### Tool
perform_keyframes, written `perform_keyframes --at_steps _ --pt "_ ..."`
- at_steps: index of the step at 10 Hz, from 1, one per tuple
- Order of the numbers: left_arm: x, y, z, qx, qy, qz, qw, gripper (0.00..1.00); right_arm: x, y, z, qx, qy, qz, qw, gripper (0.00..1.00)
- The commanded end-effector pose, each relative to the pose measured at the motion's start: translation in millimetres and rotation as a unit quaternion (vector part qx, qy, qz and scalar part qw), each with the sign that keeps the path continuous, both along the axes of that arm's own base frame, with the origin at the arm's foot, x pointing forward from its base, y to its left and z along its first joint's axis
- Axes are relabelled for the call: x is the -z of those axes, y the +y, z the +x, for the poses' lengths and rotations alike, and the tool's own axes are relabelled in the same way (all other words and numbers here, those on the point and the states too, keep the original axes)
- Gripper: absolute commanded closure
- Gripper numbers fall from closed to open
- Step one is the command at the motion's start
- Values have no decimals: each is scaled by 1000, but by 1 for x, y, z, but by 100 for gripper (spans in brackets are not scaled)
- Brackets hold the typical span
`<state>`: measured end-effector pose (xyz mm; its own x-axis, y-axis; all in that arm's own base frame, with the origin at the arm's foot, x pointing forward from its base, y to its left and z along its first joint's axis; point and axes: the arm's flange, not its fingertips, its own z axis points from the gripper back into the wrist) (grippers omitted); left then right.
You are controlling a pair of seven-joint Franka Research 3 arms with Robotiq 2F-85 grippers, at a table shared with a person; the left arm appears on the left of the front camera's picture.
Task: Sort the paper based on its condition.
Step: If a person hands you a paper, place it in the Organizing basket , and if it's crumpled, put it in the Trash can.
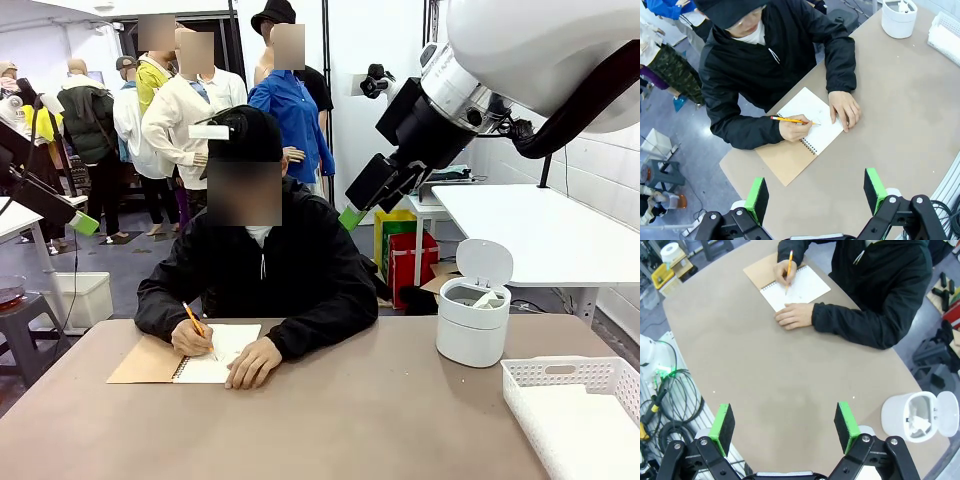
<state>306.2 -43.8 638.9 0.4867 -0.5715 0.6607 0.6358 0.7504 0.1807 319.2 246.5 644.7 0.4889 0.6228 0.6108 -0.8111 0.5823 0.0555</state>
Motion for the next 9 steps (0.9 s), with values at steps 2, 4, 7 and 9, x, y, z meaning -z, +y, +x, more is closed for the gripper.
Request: perform_keyframes --at_steps 2,4,7,9 --pt "1 0 0 0 2 0 1000 0 0 0 0 2 0 1 1000 0" --pt "1 0 0 0 2 0 1000 0 0 0 0 2 0 1 1000 0" --pt "1 0 0 0 2 0 1000 0 0 0 0 2 0 1 1000 0" --pt "1 0 0 0 2 0 1000 0 0 0 0 2 0 1 1000 0"
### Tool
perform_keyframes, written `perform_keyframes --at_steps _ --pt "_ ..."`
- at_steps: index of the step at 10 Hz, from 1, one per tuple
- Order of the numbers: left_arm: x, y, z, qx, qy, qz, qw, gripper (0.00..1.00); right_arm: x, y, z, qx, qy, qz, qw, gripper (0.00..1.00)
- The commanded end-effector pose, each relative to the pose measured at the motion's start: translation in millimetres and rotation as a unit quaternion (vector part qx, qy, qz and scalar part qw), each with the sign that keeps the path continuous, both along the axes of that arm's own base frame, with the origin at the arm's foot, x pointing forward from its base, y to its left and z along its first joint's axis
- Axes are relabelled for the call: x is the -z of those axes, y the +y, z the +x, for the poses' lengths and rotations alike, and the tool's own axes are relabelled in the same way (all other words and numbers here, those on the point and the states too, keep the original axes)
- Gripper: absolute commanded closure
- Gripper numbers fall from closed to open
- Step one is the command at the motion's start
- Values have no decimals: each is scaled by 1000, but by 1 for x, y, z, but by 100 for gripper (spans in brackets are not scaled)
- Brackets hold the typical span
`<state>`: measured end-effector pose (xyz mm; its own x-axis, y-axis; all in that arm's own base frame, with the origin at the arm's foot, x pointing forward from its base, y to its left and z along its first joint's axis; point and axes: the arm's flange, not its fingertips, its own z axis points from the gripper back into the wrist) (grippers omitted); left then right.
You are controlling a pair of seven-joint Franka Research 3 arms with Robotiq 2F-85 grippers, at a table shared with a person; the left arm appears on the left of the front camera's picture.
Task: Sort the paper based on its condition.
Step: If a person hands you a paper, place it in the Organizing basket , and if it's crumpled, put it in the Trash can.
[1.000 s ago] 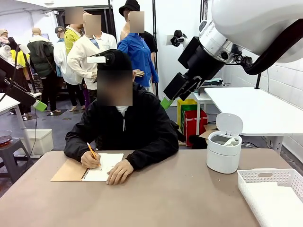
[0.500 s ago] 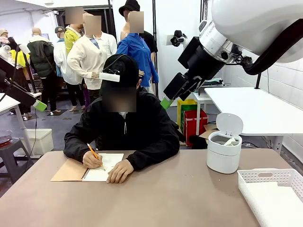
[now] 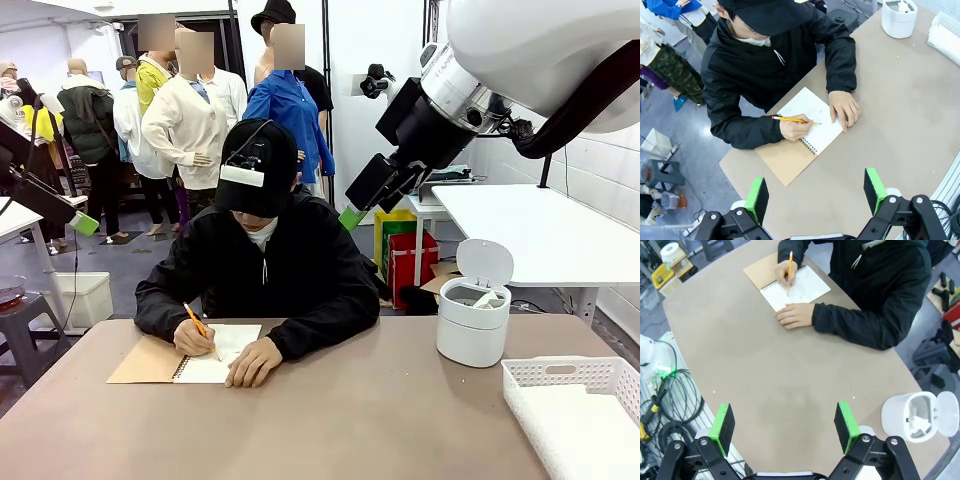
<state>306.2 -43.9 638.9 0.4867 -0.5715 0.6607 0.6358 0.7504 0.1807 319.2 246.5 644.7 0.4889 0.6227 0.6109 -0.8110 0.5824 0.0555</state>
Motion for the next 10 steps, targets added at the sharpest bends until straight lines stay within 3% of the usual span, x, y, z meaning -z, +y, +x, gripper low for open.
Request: perform_keyframes --at_steps 1,10 --pt "1 0 0 0 2 0 1000 0 0 0 0 2 0 1 1000 0" --pt "1 0 0 0 2 0 1000 0 0 0 0 2 0 1 1000 0"
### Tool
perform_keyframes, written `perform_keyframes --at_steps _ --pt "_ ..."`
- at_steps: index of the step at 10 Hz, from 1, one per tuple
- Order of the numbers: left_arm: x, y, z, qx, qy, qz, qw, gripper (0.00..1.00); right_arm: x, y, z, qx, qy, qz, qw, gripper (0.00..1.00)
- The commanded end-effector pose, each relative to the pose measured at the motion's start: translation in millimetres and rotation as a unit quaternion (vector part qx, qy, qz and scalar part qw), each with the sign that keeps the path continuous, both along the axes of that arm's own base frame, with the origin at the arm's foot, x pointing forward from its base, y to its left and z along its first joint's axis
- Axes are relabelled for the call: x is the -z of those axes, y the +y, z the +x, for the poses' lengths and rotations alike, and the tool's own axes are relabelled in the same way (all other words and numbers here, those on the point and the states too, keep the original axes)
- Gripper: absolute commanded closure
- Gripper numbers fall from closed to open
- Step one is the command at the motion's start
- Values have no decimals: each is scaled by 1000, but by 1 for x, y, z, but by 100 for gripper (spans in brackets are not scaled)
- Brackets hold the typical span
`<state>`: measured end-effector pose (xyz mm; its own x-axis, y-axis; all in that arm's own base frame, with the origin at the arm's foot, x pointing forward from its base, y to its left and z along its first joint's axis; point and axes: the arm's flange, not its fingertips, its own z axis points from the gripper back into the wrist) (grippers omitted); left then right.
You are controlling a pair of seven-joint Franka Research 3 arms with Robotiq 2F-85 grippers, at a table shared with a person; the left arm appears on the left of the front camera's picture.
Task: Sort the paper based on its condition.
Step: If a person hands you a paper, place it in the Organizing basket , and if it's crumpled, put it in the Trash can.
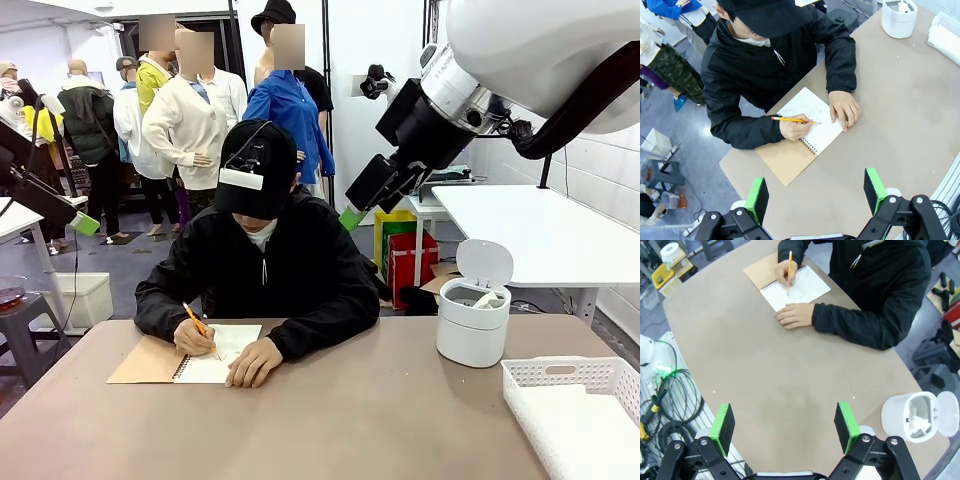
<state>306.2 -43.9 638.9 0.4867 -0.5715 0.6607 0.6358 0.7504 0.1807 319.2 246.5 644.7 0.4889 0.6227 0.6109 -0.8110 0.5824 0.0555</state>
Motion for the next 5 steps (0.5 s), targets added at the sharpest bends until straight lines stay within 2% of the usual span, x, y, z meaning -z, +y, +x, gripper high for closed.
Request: perform_keyframes --at_steps 1,5 --pt "1 0 0 0 2 0 1000 0 0 0 0 2 0 1 1000 0" --pt "1 0 0 0 2 0 1000 0 0 0 0 2 0 1 1000 0"
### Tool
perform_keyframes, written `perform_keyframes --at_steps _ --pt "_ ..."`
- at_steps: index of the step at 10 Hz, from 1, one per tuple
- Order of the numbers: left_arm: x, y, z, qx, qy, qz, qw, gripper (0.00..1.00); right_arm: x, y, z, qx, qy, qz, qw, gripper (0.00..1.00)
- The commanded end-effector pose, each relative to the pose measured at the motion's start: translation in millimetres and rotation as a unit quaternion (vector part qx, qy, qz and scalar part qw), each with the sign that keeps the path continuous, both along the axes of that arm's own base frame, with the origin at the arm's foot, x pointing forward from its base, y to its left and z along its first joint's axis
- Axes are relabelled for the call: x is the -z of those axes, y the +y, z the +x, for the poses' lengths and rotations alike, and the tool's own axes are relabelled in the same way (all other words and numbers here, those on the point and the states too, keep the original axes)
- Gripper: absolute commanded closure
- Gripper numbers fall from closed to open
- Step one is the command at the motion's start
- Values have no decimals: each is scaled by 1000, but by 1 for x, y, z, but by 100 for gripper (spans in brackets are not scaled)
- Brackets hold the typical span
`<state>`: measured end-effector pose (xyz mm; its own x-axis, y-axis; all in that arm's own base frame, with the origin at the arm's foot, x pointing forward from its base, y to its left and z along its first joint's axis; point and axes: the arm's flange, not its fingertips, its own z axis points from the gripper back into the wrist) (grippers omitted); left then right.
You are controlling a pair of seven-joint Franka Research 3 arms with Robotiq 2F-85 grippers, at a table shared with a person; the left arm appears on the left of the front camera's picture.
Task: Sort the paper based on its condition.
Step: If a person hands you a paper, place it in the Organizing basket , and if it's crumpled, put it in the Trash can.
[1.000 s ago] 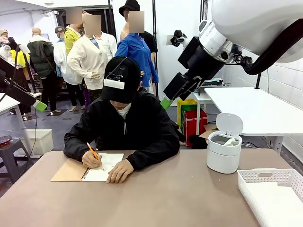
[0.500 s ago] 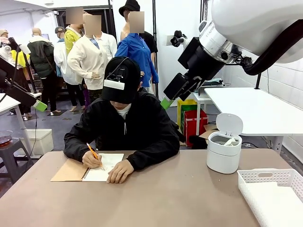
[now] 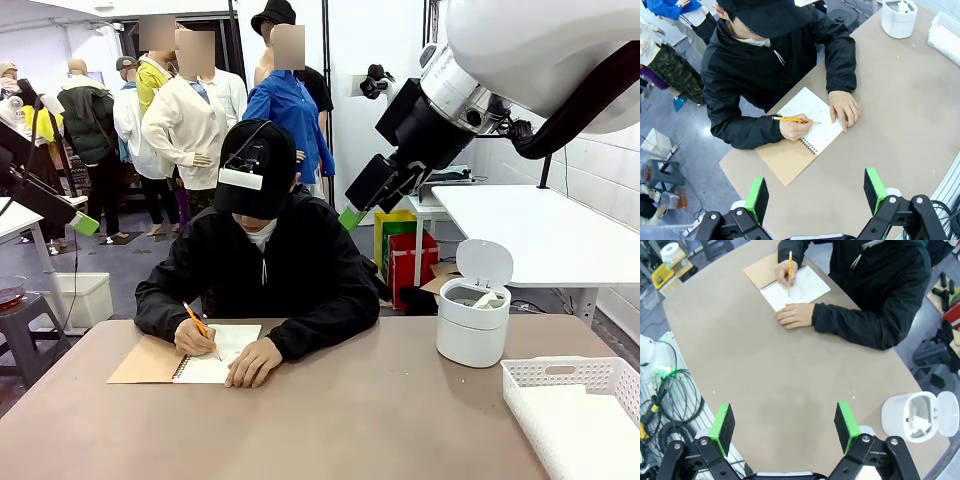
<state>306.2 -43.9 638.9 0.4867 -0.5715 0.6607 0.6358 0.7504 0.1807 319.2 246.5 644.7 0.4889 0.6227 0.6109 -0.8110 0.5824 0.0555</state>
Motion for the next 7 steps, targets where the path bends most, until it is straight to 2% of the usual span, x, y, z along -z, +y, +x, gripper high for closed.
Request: perform_keyframes --at_steps 1,7 --pt "1 0 0 0 2 0 1000 0 0 0 0 2 0 1 1000 0" --pt "1 0 0 0 2 0 1000 0 0 0 0 2 0 1 1000 0"
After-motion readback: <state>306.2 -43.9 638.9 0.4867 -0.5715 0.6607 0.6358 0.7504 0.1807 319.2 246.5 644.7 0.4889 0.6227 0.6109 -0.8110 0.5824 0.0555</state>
